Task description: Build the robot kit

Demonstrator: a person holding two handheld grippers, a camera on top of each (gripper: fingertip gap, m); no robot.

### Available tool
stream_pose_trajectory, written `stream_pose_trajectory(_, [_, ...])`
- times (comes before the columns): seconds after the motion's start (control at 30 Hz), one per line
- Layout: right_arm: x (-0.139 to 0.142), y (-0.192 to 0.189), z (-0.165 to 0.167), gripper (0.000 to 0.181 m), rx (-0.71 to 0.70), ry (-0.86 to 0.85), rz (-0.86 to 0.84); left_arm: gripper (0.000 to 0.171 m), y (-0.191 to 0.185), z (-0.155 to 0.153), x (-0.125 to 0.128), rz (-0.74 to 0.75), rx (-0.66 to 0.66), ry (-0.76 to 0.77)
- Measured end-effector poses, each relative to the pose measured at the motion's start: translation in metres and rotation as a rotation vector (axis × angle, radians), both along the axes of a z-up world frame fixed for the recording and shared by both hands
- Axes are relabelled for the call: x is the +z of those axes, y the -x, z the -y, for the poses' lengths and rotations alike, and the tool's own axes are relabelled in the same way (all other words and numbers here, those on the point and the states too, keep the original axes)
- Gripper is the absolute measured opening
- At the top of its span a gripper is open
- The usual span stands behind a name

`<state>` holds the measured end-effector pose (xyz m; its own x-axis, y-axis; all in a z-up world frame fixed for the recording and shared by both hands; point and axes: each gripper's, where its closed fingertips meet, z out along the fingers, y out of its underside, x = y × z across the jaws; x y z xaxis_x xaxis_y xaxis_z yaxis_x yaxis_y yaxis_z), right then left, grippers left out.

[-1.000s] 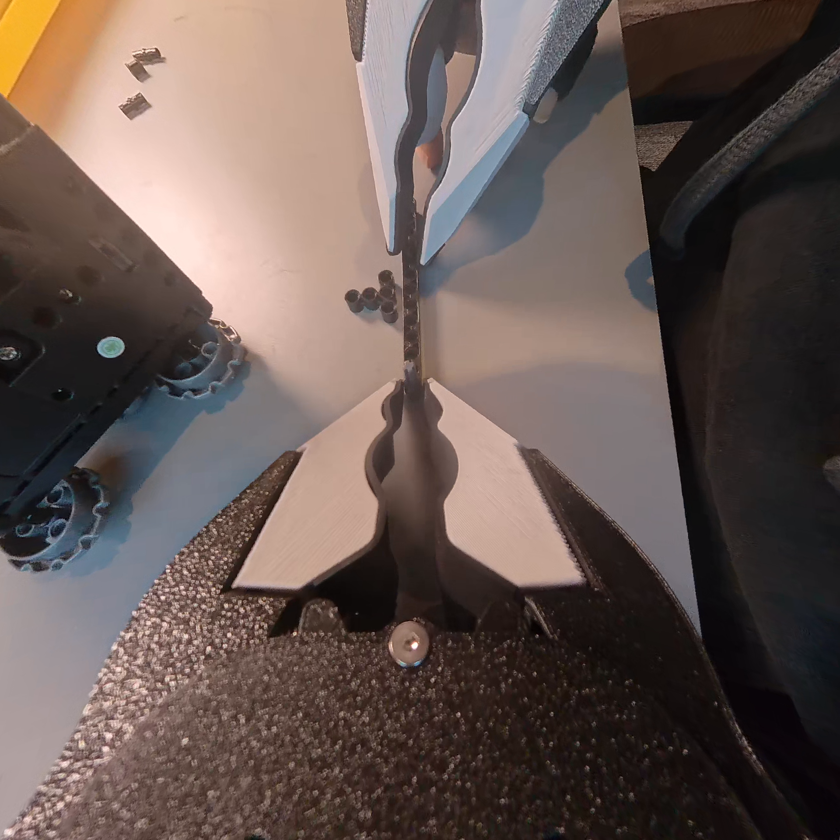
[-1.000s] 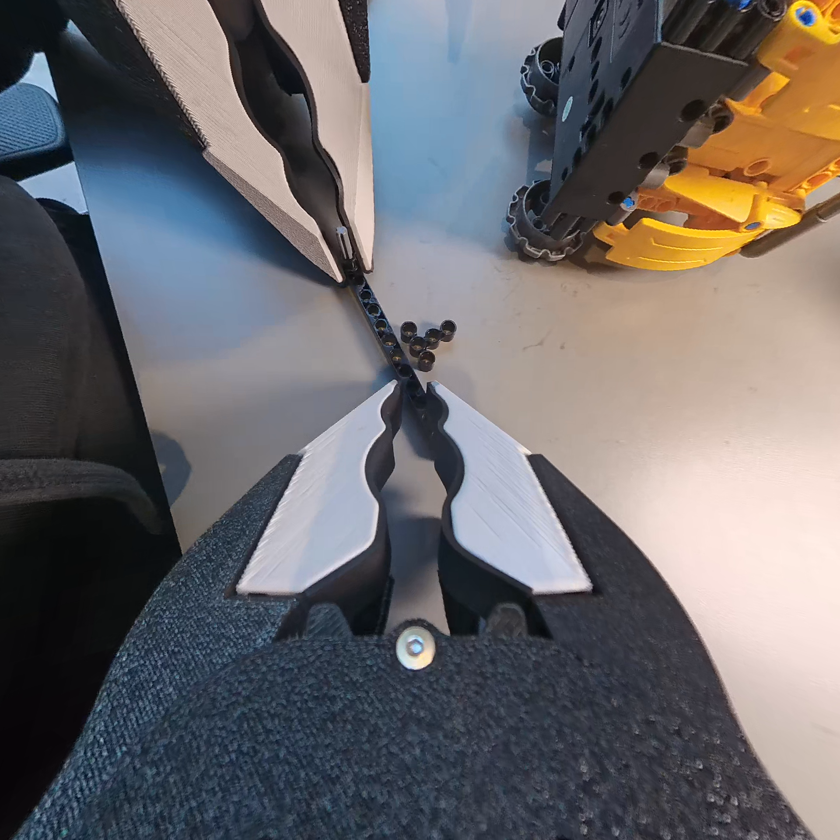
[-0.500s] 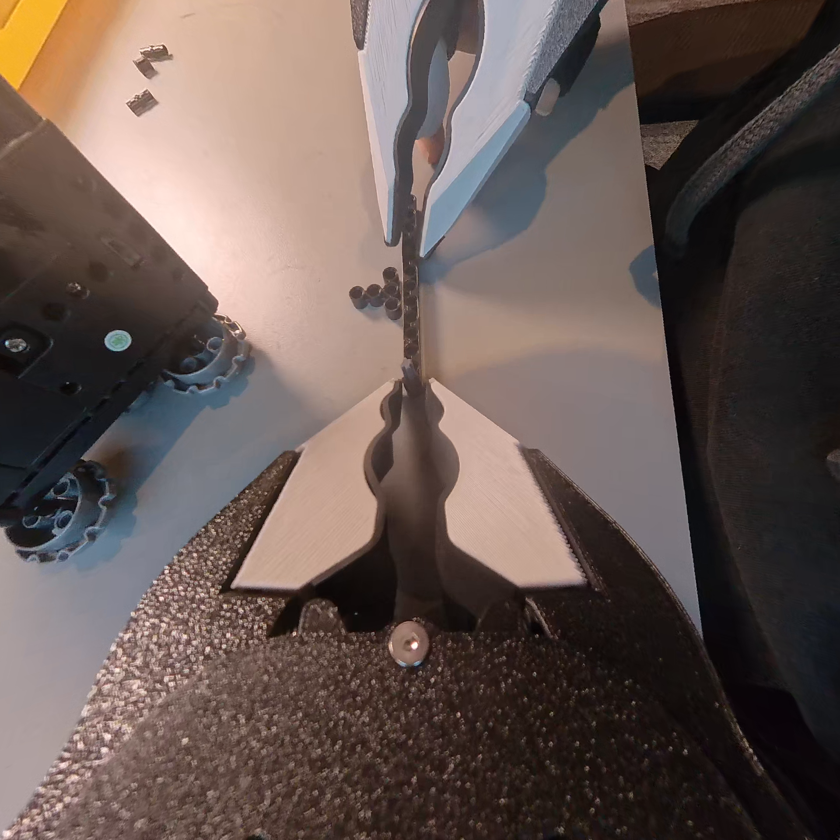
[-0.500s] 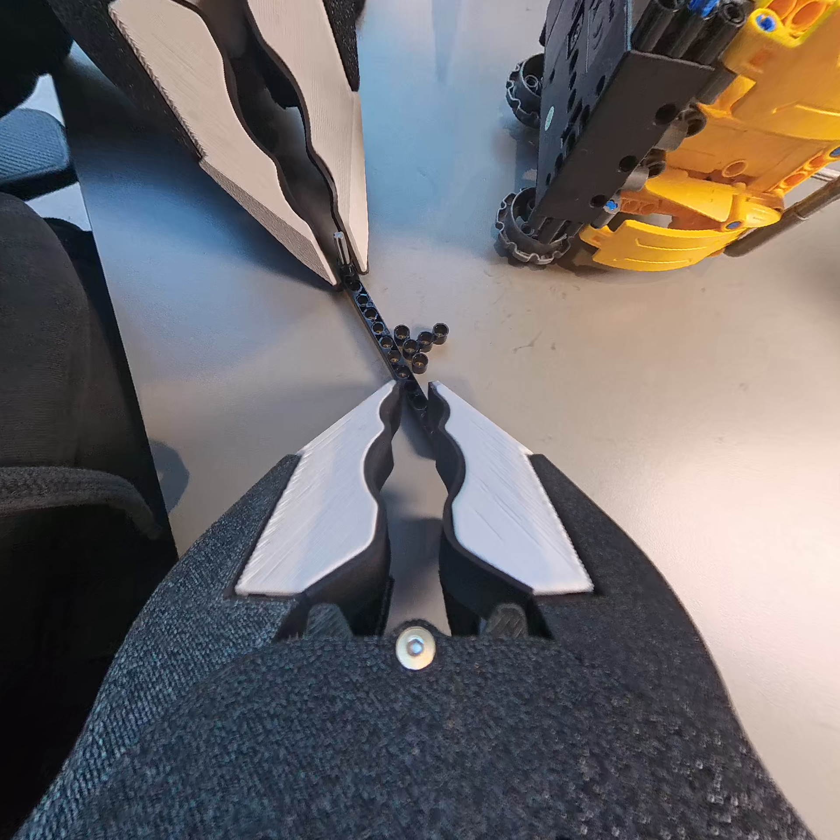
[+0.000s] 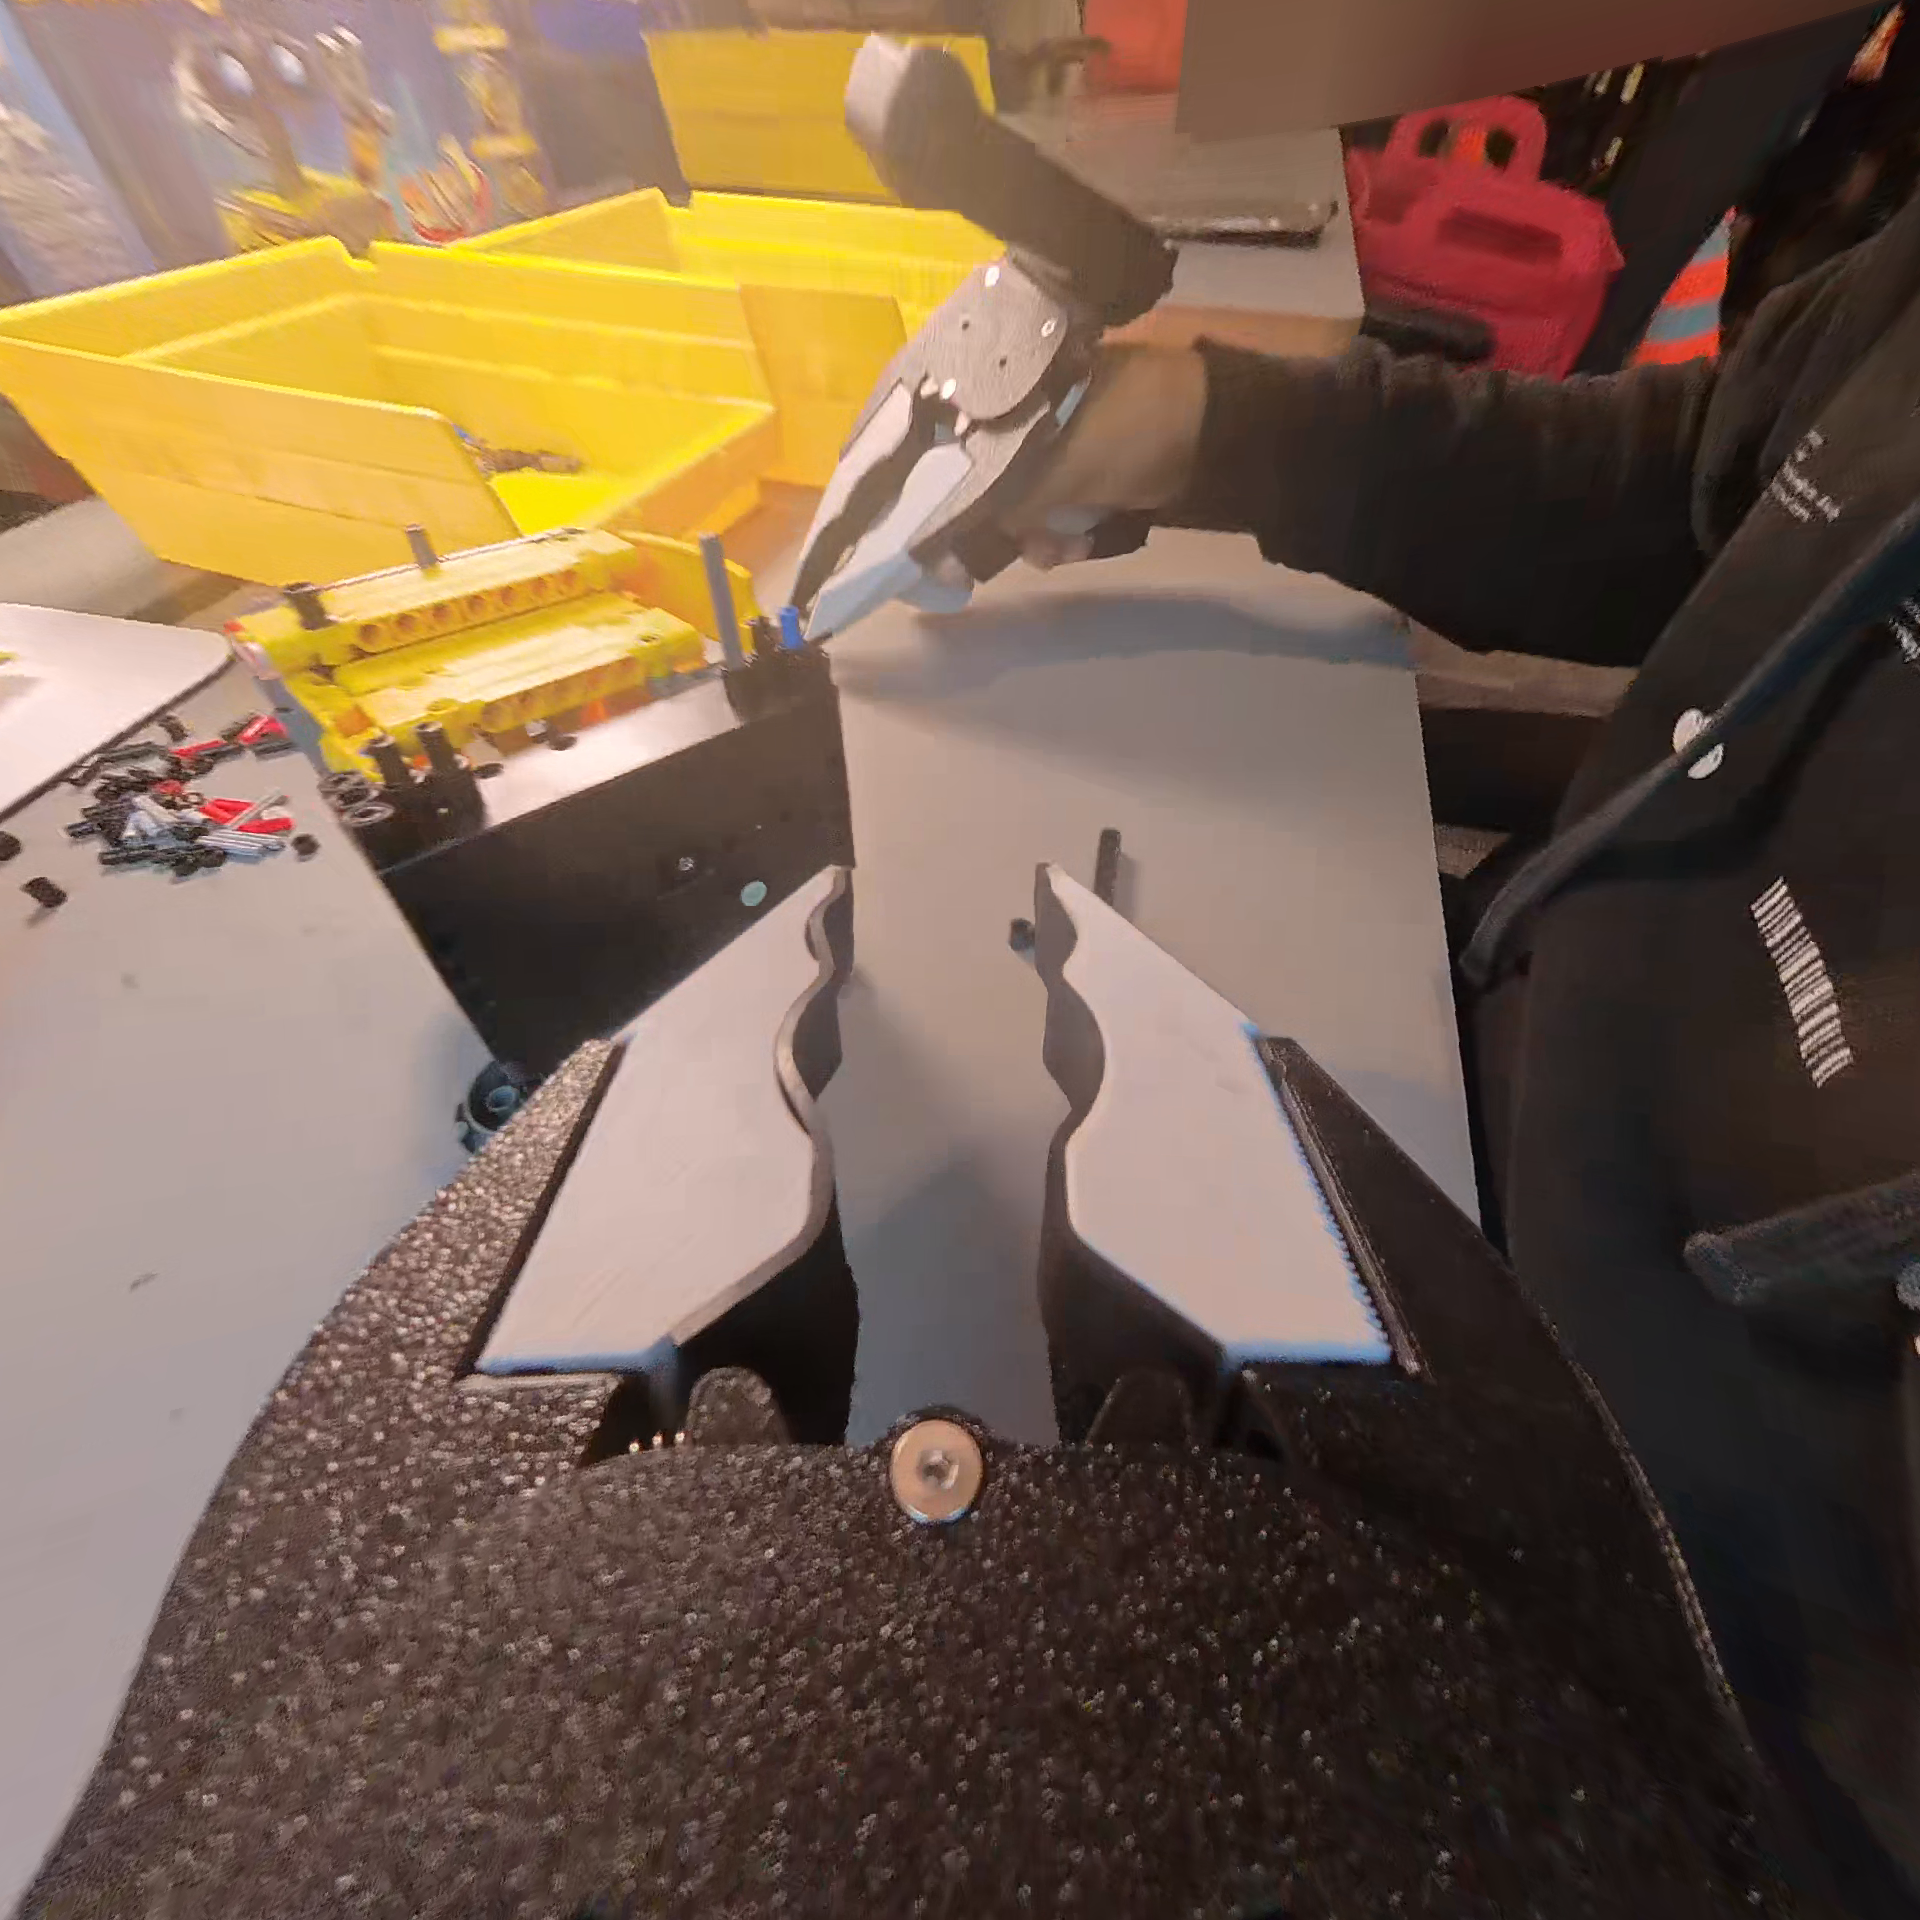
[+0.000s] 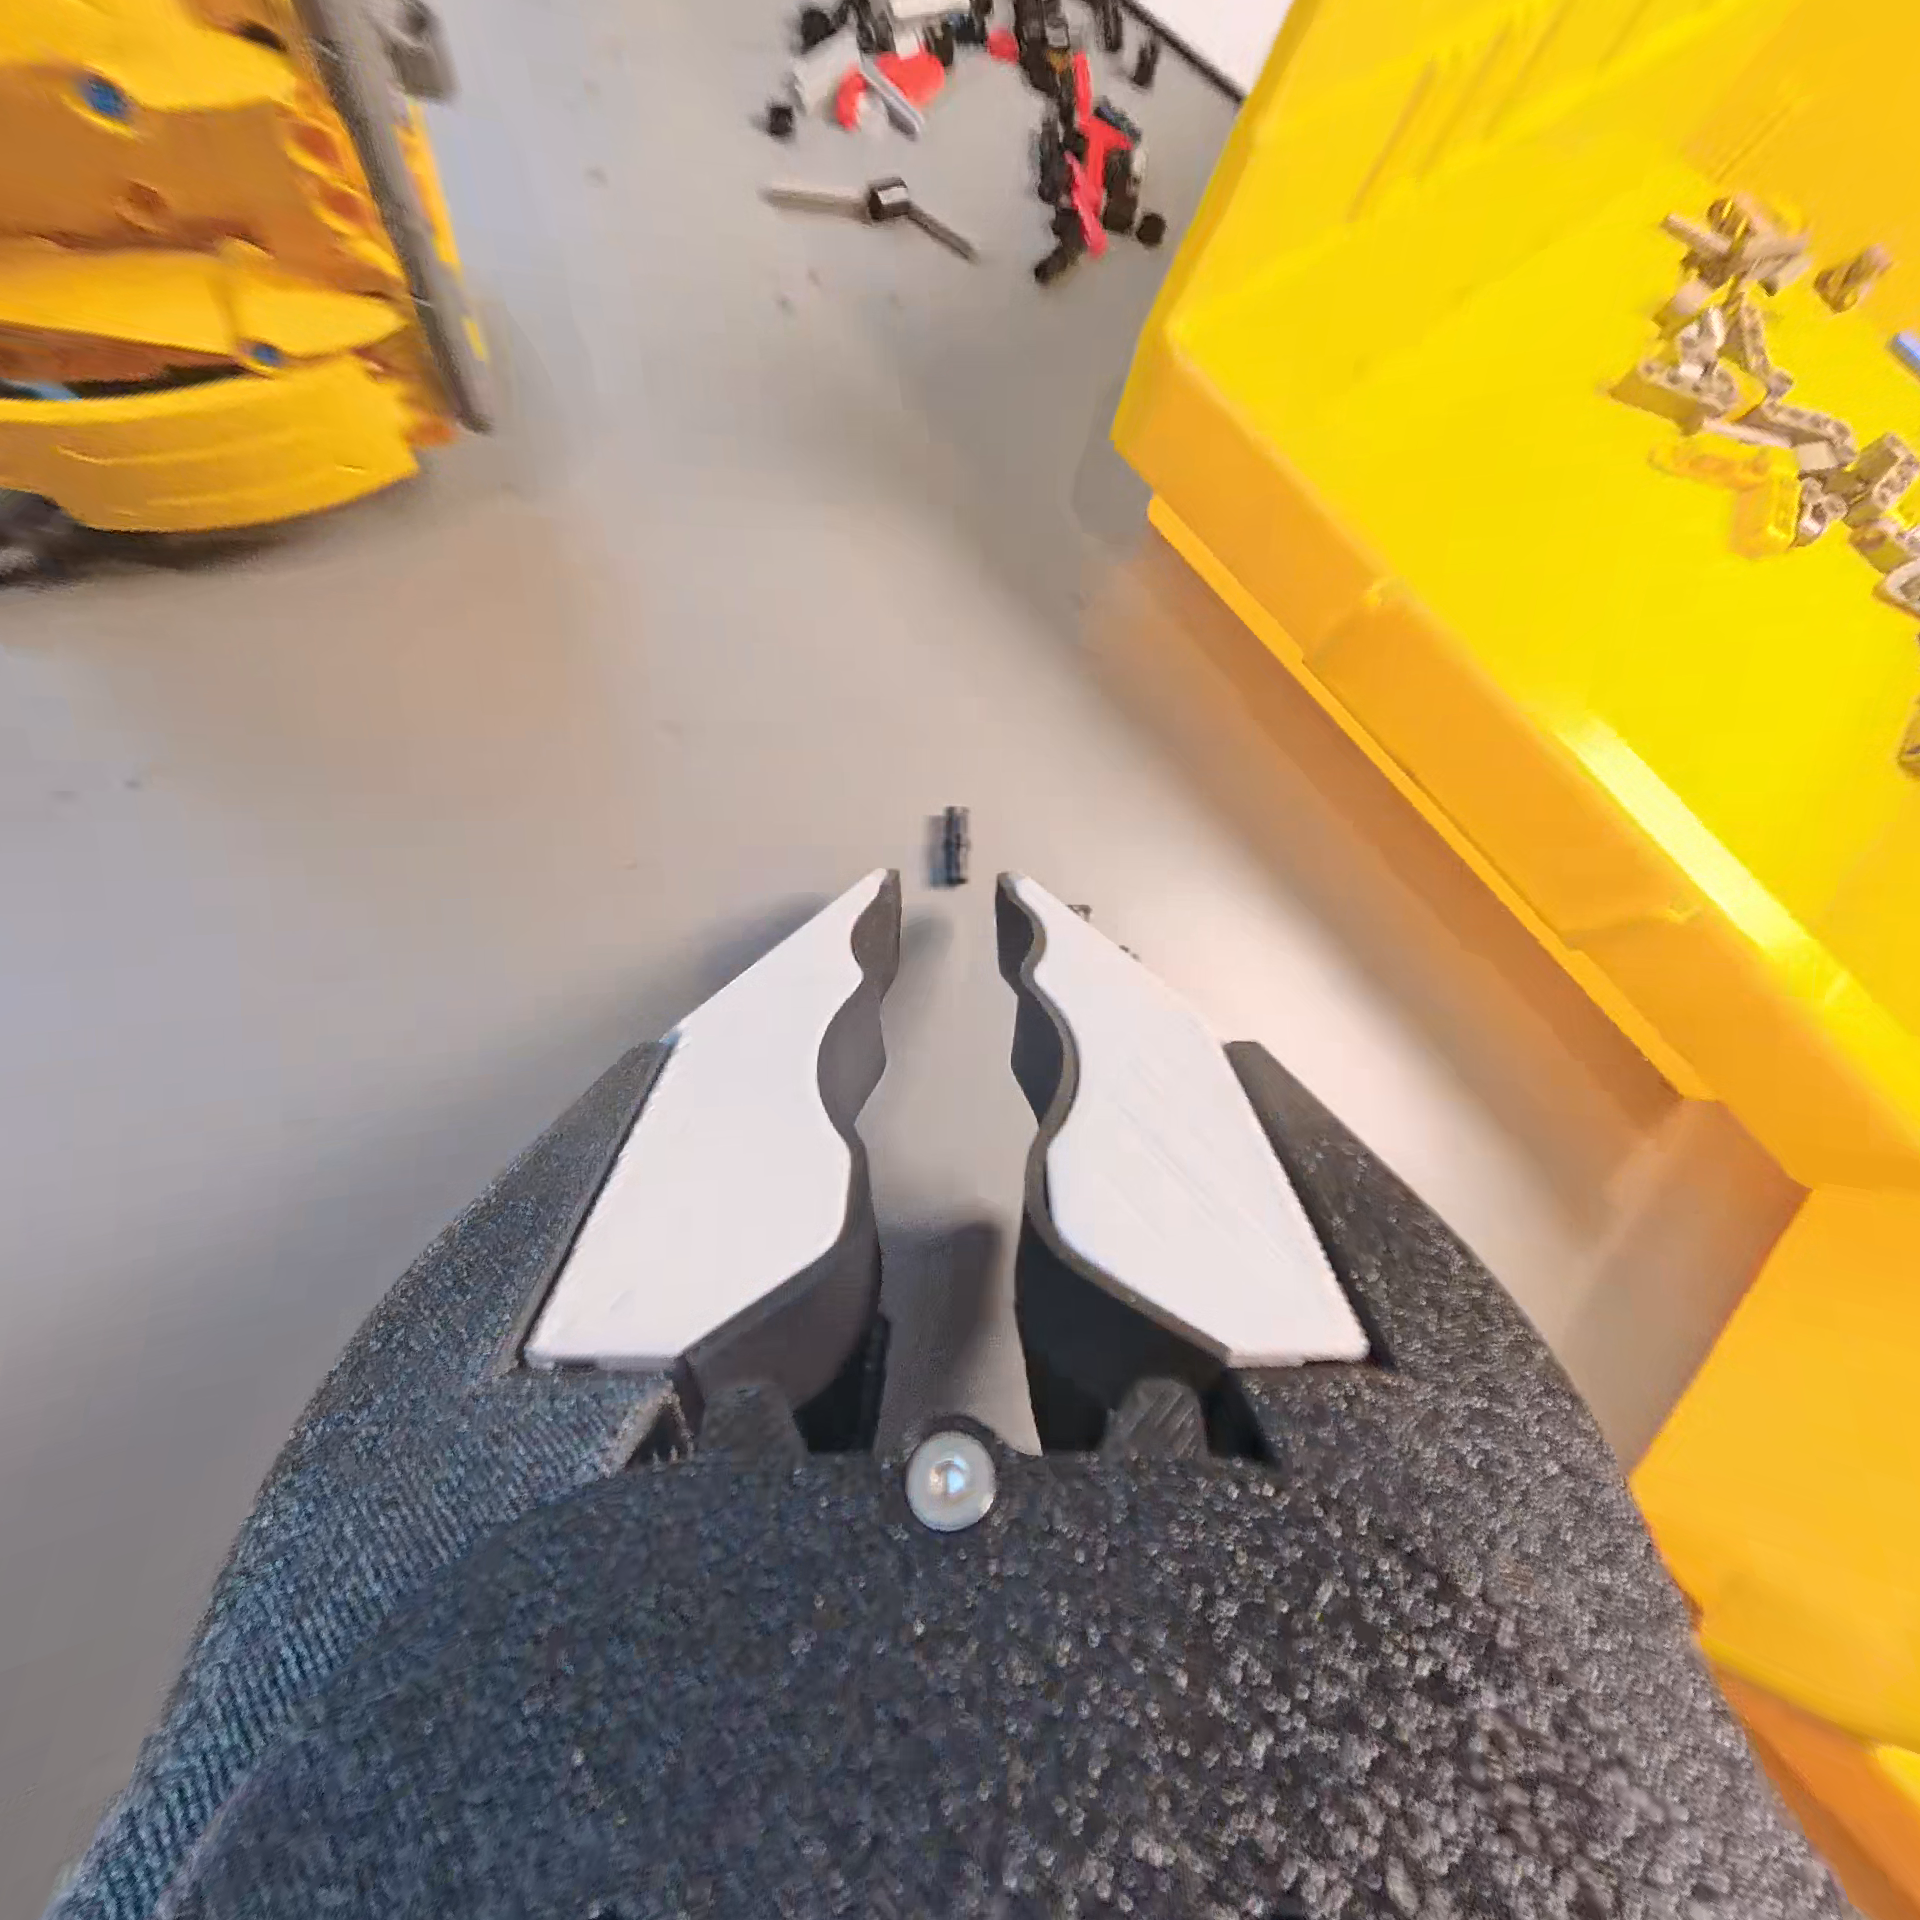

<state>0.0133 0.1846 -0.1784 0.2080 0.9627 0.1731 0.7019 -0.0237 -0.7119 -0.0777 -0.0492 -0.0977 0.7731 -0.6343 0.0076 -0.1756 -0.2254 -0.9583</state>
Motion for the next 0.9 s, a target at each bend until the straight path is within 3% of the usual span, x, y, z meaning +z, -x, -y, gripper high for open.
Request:
stream_pose_trajectory(0.27, [-0.011,0.011,-0.004,0.01,0.011,0.084,0.077,0.031,0.006,0.005,-0.006,0.024,0.044,0.008])
stream_pose_trajectory(0.57, [-0.011,0.011,0.001,0.004,0.048,0.087,0.092,0.029,-0.012,-0.002,0.001,0.089,-0.03,-0.008])
stream_pose_trajectory(0.63, [-0.005,0.014,0.022,0.004,0.128,0.077,0.068,0.028,-0.017,-0.003,0.0,0.101,-0.044,0.005])
stream_pose_trajectory(0.8, [0.033,0.027,0.145,0.004,0.542,0.204,-0.07,0.023,-0.035,-0.007,-0.009,0.045,-0.099,0.022])
stream_pose_trajectory(0.9, [0.041,0.026,0.197,0.004,0.683,0.293,-0.086,0.019,-0.052,-0.009,-0.017,-0.033,-0.172,0.029])
